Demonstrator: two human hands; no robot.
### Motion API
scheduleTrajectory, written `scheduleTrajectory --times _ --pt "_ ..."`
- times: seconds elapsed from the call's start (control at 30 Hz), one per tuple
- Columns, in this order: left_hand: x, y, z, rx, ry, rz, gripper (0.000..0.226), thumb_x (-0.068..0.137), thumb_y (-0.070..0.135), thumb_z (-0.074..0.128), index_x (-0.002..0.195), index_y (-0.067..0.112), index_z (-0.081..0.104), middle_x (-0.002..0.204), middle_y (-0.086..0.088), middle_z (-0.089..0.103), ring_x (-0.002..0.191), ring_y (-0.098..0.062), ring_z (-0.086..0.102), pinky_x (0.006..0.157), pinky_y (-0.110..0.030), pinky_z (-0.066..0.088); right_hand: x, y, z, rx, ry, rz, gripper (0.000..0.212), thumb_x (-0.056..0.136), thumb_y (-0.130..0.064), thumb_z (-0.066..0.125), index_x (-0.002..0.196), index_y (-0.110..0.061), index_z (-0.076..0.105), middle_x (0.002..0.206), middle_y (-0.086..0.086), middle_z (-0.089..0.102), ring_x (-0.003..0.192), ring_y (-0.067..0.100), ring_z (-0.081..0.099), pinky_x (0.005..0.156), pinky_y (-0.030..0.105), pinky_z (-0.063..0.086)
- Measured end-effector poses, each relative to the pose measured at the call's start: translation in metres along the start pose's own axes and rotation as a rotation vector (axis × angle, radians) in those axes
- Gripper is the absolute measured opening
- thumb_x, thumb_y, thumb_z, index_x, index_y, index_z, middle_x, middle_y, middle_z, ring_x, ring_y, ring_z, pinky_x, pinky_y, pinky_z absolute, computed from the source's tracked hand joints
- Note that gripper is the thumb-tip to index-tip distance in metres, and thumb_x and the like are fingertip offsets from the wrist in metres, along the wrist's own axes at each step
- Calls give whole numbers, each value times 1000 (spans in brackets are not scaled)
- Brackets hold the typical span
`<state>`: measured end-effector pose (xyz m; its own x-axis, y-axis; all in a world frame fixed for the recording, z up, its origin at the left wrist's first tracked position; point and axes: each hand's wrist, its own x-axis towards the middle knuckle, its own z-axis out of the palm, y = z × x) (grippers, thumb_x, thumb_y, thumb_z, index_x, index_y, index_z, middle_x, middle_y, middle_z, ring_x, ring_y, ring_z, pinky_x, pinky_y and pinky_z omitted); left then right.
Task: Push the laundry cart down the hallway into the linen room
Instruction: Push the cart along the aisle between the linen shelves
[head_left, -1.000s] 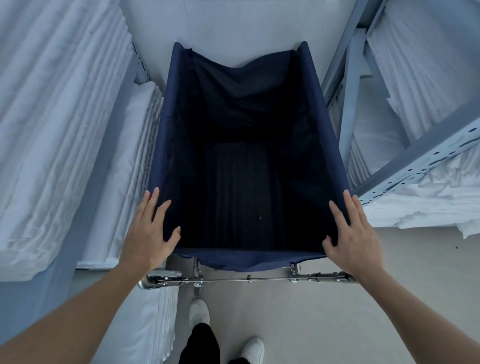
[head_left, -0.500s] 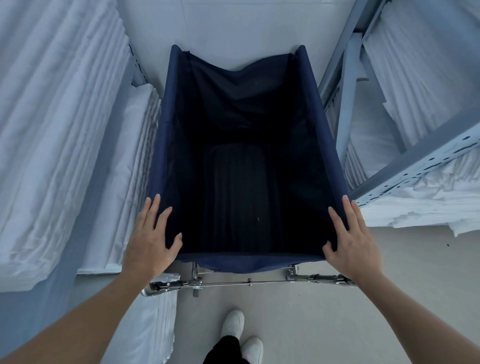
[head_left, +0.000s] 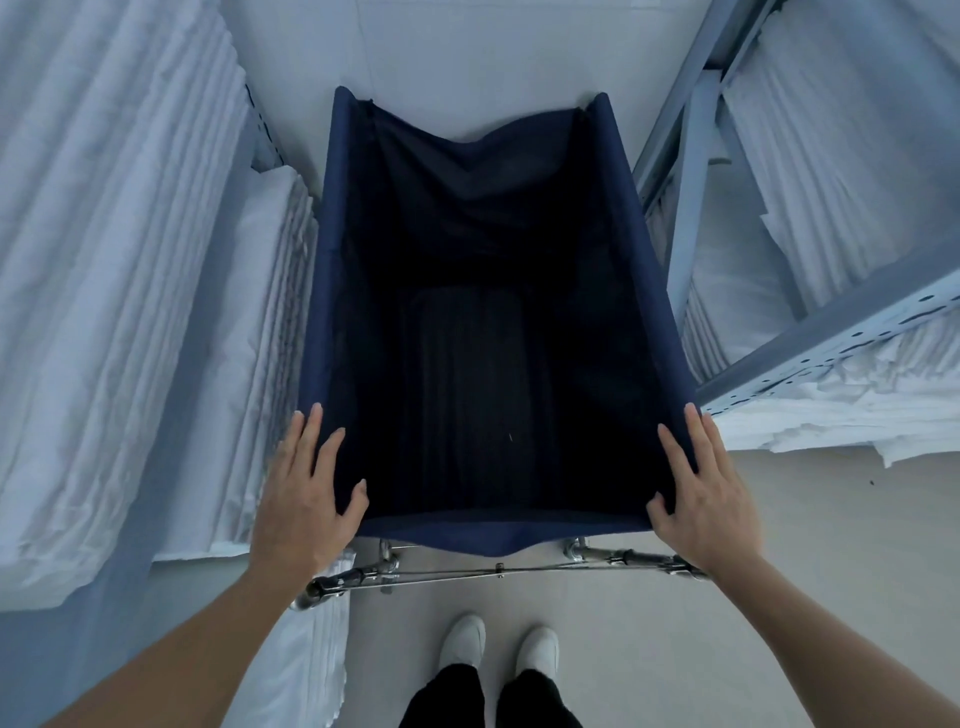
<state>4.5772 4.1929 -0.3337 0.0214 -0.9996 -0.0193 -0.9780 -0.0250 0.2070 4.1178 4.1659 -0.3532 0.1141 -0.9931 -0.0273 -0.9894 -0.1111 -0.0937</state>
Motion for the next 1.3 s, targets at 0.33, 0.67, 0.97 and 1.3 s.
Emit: scheduleTrajectory --times 0.33,0.67,0.97,1.3 --pt "-1 7 -2 -25 -3 -25 73 90 51 35 144 4 48 168 -14 21 158 -32 13 122 -54 29 0 0 -7 27 -6 -16 87 73 -17 75 155 -7 46 174 18 20 160 40 25 114 55 48" --pt "-2 2 4 -28 12 -21 62 95 33 64 148 9 45 169 -14 19 158 -32 10 123 -55 26 1 -2 -7 7 0 3 89 74 -19 77 156 -8 44 175 17 20 160 39 25 113 55 49" --pt "-4 3 4 -42 29 -20 62 93 32 65 149 11 45 169 -14 19 158 -32 11 122 -56 27 -1 -4 -9 -19 -19 19 91 79 -24 75 160 -8 37 176 16 14 162 38 19 124 53 37" --pt "-3 3 5 -47 48 0 61 94 33 63 147 9 47 167 -16 24 157 -34 15 122 -56 29 -1 -4 -10 -15 -18 25 91 79 -25 74 161 -10 36 177 14 12 162 36 18 122 53 40"
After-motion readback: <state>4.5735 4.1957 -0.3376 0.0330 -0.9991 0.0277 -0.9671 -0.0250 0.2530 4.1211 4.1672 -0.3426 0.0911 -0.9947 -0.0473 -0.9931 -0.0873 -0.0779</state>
